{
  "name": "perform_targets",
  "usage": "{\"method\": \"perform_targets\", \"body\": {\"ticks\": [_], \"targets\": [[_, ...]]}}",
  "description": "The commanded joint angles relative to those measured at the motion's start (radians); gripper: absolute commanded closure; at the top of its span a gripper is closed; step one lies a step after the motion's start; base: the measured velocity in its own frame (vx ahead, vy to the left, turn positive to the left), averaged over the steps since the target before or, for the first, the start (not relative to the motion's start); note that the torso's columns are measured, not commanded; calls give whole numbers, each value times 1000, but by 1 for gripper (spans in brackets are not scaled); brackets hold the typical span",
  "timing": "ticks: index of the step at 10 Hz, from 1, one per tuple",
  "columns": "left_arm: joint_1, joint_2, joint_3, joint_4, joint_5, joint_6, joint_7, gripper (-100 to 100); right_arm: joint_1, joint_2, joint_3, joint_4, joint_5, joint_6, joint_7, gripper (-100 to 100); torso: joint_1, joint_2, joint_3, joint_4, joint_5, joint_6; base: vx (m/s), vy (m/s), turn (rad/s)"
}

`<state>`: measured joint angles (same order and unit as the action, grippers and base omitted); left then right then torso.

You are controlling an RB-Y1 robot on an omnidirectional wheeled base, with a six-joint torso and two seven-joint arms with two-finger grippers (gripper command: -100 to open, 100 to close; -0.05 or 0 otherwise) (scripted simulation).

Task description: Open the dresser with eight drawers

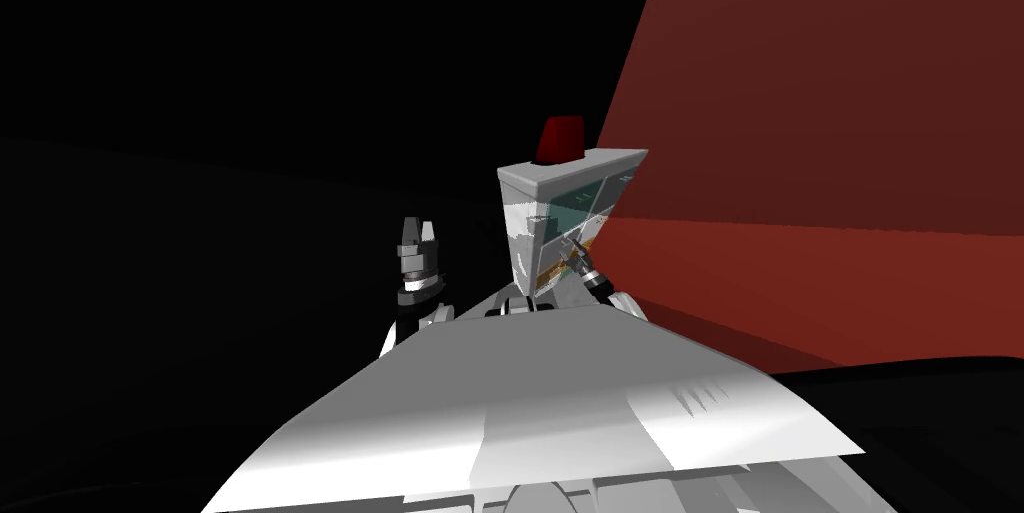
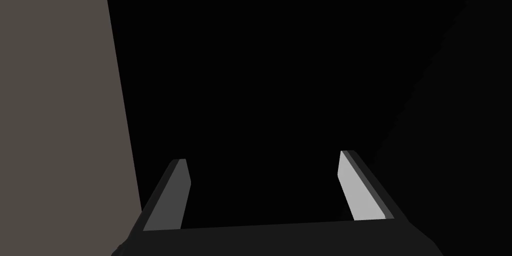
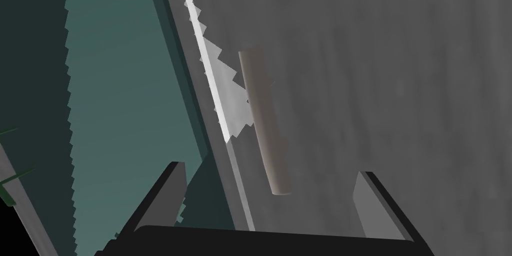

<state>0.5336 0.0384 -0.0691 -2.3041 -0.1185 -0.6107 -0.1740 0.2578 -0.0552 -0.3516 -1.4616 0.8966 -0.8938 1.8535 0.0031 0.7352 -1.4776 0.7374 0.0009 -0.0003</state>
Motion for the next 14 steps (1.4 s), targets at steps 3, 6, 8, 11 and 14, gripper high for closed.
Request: {"method": "perform_targets", "body": {"ticks": [3,6,8,11,14], "targets": [[0,0,0,0,0,0,0,0,4,-12,0,-9,-3,-1,-17,100,-8,10,6,4,-1,3,-92,-32,-17],[0,0,0,0,0,0,0,0,9,-16,3,-10,-2,-4,-22,100,-5,9,5,5,0,2,-156,-51,-27],[0,0,0,0,0,0,0,0,17,-23,1,-14,-5,-12,-29,100,-1,2,0,2,1,1,-121,-64,-27],[0,0,0,0,0,0,0,0,12,-58,3,-34,-4,10,-74,-100,-6,7,4,4,1,2,-142,-65,-12],[0,0,0,0,0,0,0,0,-5,-105,2,-64,-2,53,-135,-100,2,-3,-2,0,1,-1,-24,64,16]]}}
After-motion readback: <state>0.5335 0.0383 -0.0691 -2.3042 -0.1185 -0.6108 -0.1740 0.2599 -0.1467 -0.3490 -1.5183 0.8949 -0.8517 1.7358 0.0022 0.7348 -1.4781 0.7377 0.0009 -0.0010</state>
